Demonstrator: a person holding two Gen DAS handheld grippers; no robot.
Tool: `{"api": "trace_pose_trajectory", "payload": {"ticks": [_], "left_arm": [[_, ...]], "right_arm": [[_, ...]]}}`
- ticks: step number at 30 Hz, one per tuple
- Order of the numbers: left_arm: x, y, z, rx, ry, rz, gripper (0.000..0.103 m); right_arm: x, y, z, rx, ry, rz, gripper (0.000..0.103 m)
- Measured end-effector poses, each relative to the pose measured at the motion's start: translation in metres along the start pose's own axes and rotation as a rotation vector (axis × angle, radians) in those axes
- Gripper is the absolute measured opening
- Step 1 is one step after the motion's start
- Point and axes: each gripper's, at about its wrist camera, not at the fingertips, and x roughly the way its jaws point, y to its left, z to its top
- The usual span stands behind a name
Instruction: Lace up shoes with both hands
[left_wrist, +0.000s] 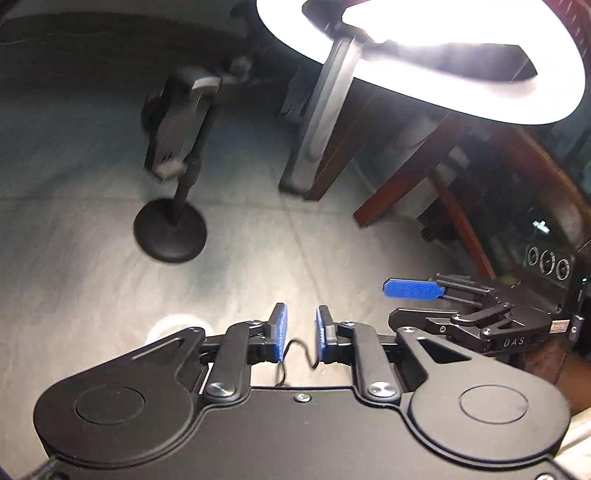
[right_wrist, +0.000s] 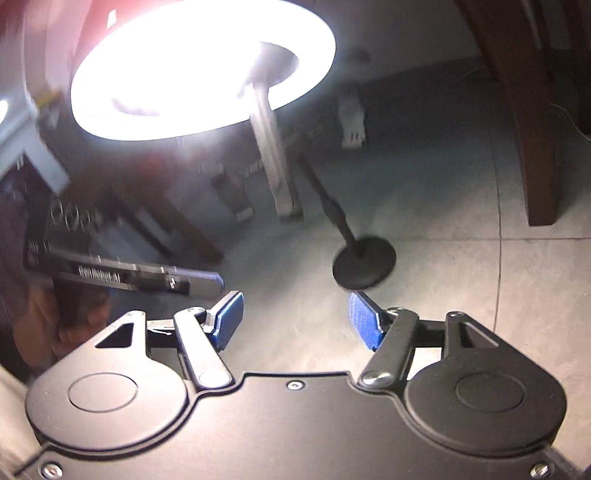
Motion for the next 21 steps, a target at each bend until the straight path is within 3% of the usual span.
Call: {"api": "trace_pose_trajectory", "payload": {"ticks": [3, 6, 9, 10, 11, 12, 15, 18, 21], "left_arm": [[0.018, 0.004, -0.022, 0.031, 0.106, 0.056, 0.052], [0.027, 0.005, -0.033, 0.076, 0.155, 0.068, 0.060], [0.028, 0.007, -0.043, 0.090, 0.167, 0.091, 0.063], [0.028, 0.008, -0.044, 0.083, 0.171, 0.102, 0.063], [0.029, 0.008, -0.044, 0.078, 0.175, 0.107, 0.063], [0.029, 0.009, -0.044, 0.073, 0.175, 0.116, 0.063], [0.031, 0.012, -0.039, 0.053, 0.165, 0.153, 0.063], [0.032, 0.019, -0.034, 0.011, 0.161, 0.188, 0.063], [0.032, 0.024, -0.031, -0.020, 0.158, 0.194, 0.063]], "right_arm": [[0.021, 0.003, -0.018, -0.027, 0.080, -0.031, 0.069], [0.038, -0.001, -0.033, -0.033, 0.150, -0.064, 0.069], [0.053, -0.022, -0.040, 0.082, 0.244, -0.172, 0.068], [0.055, -0.027, -0.037, 0.134, 0.260, -0.180, 0.064], [0.058, -0.041, -0.040, 0.236, 0.279, -0.204, 0.052], [0.063, -0.048, -0.044, 0.268, 0.300, -0.238, 0.046], [0.076, -0.067, -0.057, 0.322, 0.322, -0.350, 0.046], [0.081, -0.086, -0.060, 0.450, 0.269, -0.337, 0.046], [0.104, -0.101, -0.060, 0.482, 0.288, -0.380, 0.044]]}}
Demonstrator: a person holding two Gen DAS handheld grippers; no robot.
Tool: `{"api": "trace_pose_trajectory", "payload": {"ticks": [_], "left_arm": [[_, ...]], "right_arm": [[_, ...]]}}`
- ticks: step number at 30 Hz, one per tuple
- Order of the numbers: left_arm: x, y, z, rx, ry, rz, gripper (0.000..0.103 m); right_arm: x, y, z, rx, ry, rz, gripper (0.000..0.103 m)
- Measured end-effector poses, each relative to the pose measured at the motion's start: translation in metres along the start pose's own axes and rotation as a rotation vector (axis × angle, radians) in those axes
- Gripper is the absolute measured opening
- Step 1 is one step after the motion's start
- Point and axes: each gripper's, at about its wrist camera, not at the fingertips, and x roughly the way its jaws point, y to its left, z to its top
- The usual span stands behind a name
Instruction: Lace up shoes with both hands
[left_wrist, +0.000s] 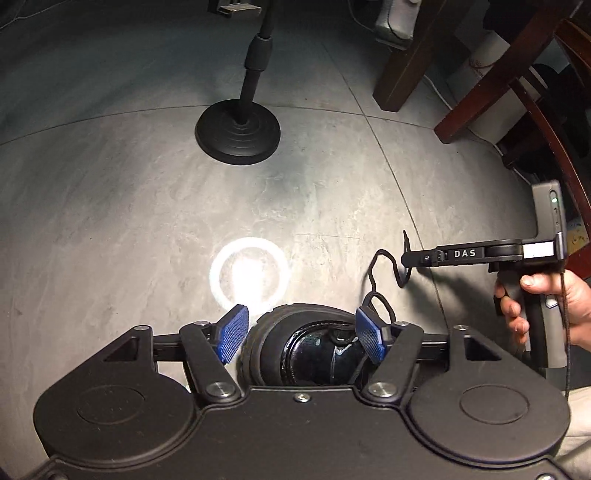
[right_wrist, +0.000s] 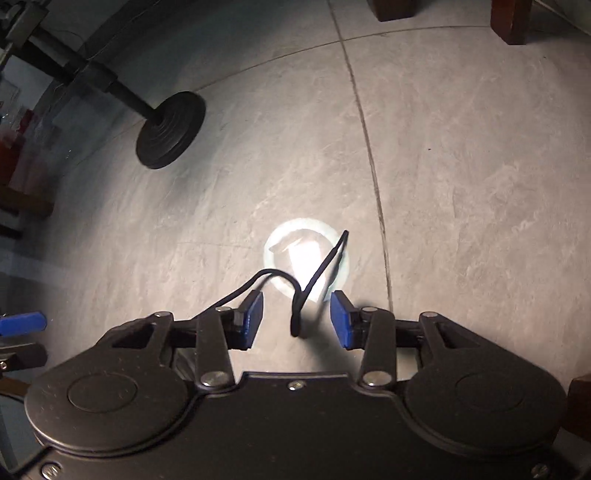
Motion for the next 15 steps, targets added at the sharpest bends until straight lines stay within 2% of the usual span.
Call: {"api": "trace_pose_trajectory", "payload": {"ticks": [1, 2, 5, 7, 11, 15], "left_arm": [[-0.001, 0.001, 0.000, -0.002, -0.002, 0.001, 0.063], [-0.001, 0.001, 0.001, 0.001, -0.003, 0.004, 0.063], [-0.001, 0.004, 0.001, -0.012, -0.005, 0.026, 0.063], [-0.001, 0.009, 0.002, -0.042, -0.007, 0.036, 0.063], [-0.002, 0.021, 0.004, -0.110, -0.009, 0.045, 0.063], [-0.001, 0.023, 0.004, -0.125, 0.001, 0.039, 0.063]], "right_arm": [[0.004, -0.001, 0.002, 0.007, -0.002, 0.019, 0.027], [0.008, -0.002, 0.003, 0.011, -0.006, 0.036, 0.003], [0.003, 0.006, 0.004, -0.064, -0.068, 0.030, 0.003], [-0.020, 0.017, 0.004, -0.149, -0.167, 0.014, 0.003], [-0.099, 0.045, 0.008, -0.333, -0.527, -0.039, 0.003], [-0.157, 0.051, 0.011, -0.347, -0.752, -0.004, 0.003]]}}
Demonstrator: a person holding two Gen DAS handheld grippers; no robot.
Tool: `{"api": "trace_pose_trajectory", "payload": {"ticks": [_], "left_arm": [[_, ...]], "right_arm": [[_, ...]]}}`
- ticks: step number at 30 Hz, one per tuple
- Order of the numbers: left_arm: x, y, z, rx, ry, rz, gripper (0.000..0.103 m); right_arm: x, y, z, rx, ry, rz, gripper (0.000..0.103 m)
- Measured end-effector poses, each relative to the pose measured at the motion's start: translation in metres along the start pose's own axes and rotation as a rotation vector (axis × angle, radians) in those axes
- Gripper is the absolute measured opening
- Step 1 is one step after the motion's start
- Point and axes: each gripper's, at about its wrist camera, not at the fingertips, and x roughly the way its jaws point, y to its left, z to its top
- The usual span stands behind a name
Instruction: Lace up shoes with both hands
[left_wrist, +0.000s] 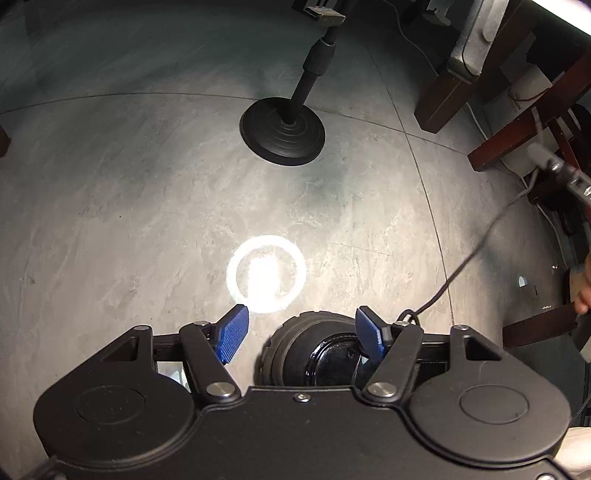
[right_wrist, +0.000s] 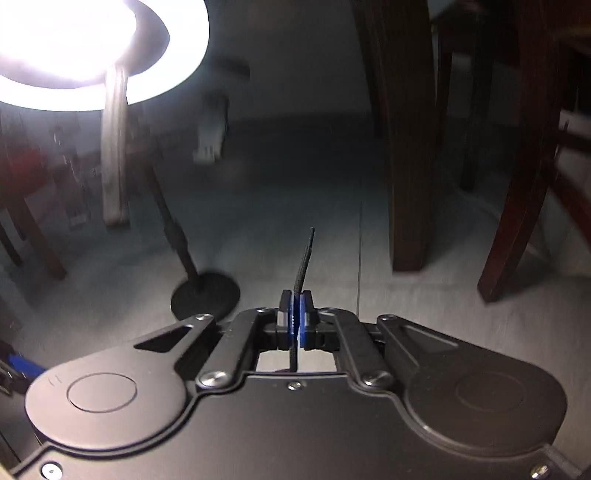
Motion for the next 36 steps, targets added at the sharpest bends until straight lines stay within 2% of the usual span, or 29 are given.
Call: {"api": "trace_pose_trajectory", "payload": {"ticks": [3, 6, 12, 14, 18, 20, 21, 24, 25, 29, 30, 32, 36], "left_arm": [[0.000, -0.004, 0.000, 0.022, -0.001, 0.003, 0.063], [0.000, -0.005, 0.000, 0.024, 0.001, 0.002, 0.063], [0.001, -0.004, 0.000, 0.018, 0.017, -0.012, 0.063], [0.002, -0.006, -0.001, 0.031, 0.034, -0.034, 0.063], [0.004, -0.018, -0.008, 0.109, 0.088, -0.128, 0.063], [0.005, -0.030, -0.014, 0.171, 0.112, -0.173, 0.063], [0.006, -0.036, -0.018, 0.199, 0.122, -0.194, 0.063], [0.015, -0.052, -0.030, 0.214, 0.196, -0.263, 0.063], [0.023, -0.055, -0.033, 0.163, 0.245, -0.289, 0.063], [0.051, -0.047, -0.041, -0.152, 0.444, -0.355, 0.063], [0.056, -0.045, -0.044, -0.212, 0.479, -0.351, 0.063], [0.058, -0.041, -0.049, -0.281, 0.477, -0.269, 0.063], [0.065, -0.044, -0.058, -0.306, 0.447, -0.182, 0.063]], "right_arm": [[-0.020, 0.000, 0.022, 0.004, -0.124, 0.000, 0.003], [-0.033, 0.003, 0.029, -0.022, -0.202, -0.029, 0.003], [-0.055, 0.001, 0.044, -0.055, -0.308, -0.089, 0.003], [-0.061, 0.002, 0.049, -0.107, -0.332, -0.095, 0.003], [-0.068, -0.005, 0.057, -0.155, -0.364, -0.115, 0.003], [-0.065, -0.006, 0.058, -0.201, -0.329, -0.060, 0.003], [-0.060, -0.002, 0.055, -0.289, -0.275, 0.020, 0.003], [-0.051, 0.016, 0.033, -0.503, -0.168, 0.163, 0.003], [-0.048, 0.020, 0.026, -0.536, -0.133, 0.198, 0.003], [-0.037, 0.031, 0.006, -0.606, -0.049, 0.258, 0.003], [-0.035, 0.032, 0.001, -0.617, -0.027, 0.274, 0.003], [-0.033, 0.033, -0.002, -0.621, -0.012, 0.283, 0.003], [-0.031, 0.029, -0.003, -0.625, 0.005, 0.296, 0.003]]}}
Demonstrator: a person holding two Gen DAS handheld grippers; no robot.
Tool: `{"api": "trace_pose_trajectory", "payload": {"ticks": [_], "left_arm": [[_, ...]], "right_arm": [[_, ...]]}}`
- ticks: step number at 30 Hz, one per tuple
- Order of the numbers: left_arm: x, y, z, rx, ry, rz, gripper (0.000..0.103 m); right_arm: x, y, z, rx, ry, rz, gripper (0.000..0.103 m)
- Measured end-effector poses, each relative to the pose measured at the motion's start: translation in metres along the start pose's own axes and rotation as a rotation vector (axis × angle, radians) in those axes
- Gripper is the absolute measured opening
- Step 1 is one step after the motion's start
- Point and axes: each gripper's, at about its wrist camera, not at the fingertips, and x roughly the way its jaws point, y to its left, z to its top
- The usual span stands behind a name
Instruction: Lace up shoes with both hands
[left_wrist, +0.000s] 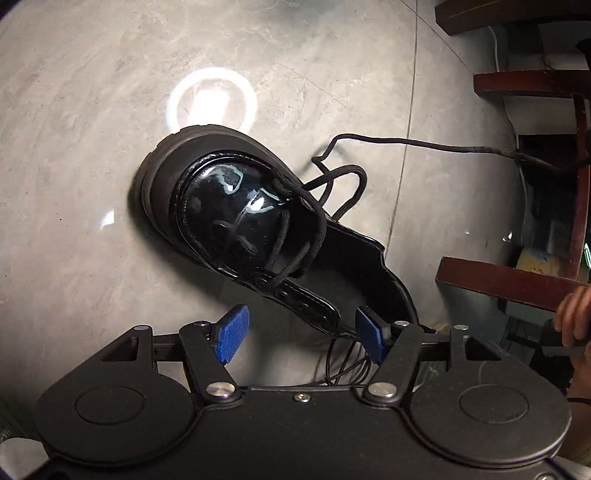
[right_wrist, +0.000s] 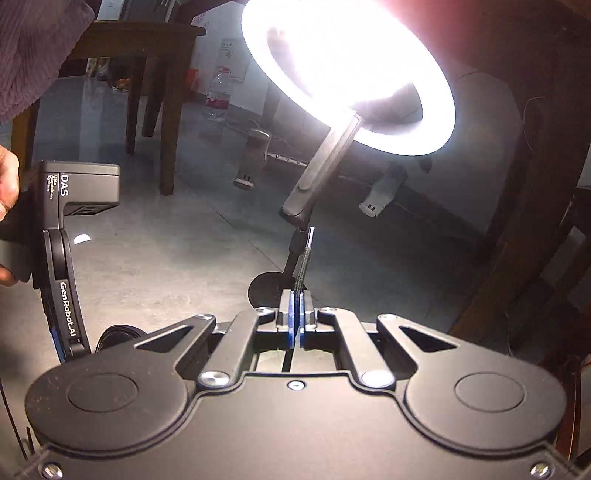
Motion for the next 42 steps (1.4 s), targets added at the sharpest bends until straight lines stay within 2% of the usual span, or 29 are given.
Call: {"api": "trace_pose_trajectory", "payload": {"ticks": [4, 5, 6, 7, 9, 12, 15, 18, 23, 26, 29, 32, 35, 39, 42], "left_arm": [[0.014, -0.003, -0.003, -0.021, 0.012, 0.000, 0.063], [0.014, -0.002, -0.003, -0.021, 0.001, 0.007, 0.062], [0.014, 0.000, -0.002, -0.022, -0.011, 0.016, 0.050], [0.013, 0.004, -0.002, -0.027, -0.022, 0.004, 0.049], [0.009, 0.012, -0.003, -0.031, -0.025, -0.054, 0.028], [-0.003, 0.013, -0.006, 0.040, -0.028, -0.017, 0.018], [-0.015, 0.023, -0.004, 0.051, -0.037, 0.021, 0.014], [-0.030, 0.031, -0.003, 0.077, -0.091, 0.082, 0.012], [-0.052, 0.043, 0.002, 0.100, -0.186, 0.166, 0.012], [-0.061, 0.043, 0.004, 0.145, -0.233, 0.206, 0.012], [-0.066, 0.039, 0.003, 0.226, -0.280, 0.255, 0.012], [-0.067, 0.034, 0.002, 0.273, -0.296, 0.283, 0.013], [-0.064, 0.030, 0.002, 0.317, -0.297, 0.299, 0.013], [-0.061, 0.027, -0.002, 0.382, -0.303, 0.320, 0.013], [-0.061, 0.030, -0.002, 0.376, -0.302, 0.306, 0.013]], "right_arm": [[0.003, -0.010, -0.004, -0.001, 0.002, 0.014, 0.003], [0.003, -0.021, -0.019, -0.002, 0.004, 0.018, 0.003], [0.004, -0.020, -0.020, -0.016, 0.015, 0.032, 0.003], [0.003, -0.019, -0.022, -0.030, 0.023, 0.040, 0.003], [0.003, -0.018, -0.026, -0.052, 0.050, 0.067, 0.003], [0.000, -0.009, -0.031, -0.084, 0.086, 0.126, 0.003], [-0.001, 0.004, -0.038, -0.095, 0.121, 0.214, 0.003], [-0.003, 0.023, -0.048, -0.127, 0.146, 0.289, 0.003], [-0.001, 0.034, -0.054, -0.113, 0.167, 0.335, 0.003], [0.005, 0.034, -0.049, -0.060, 0.172, 0.369, 0.003], [0.017, 0.037, -0.040, 0.050, 0.190, 0.415, 0.003], [0.039, 0.043, -0.031, 0.150, 0.239, 0.489, 0.003], [0.069, 0.050, -0.026, 0.299, 0.337, 0.563, 0.003], [0.097, 0.059, -0.029, 0.320, 0.425, 0.548, 0.003], [0.112, 0.064, -0.037, 0.305, 0.499, 0.539, 0.003]]}}
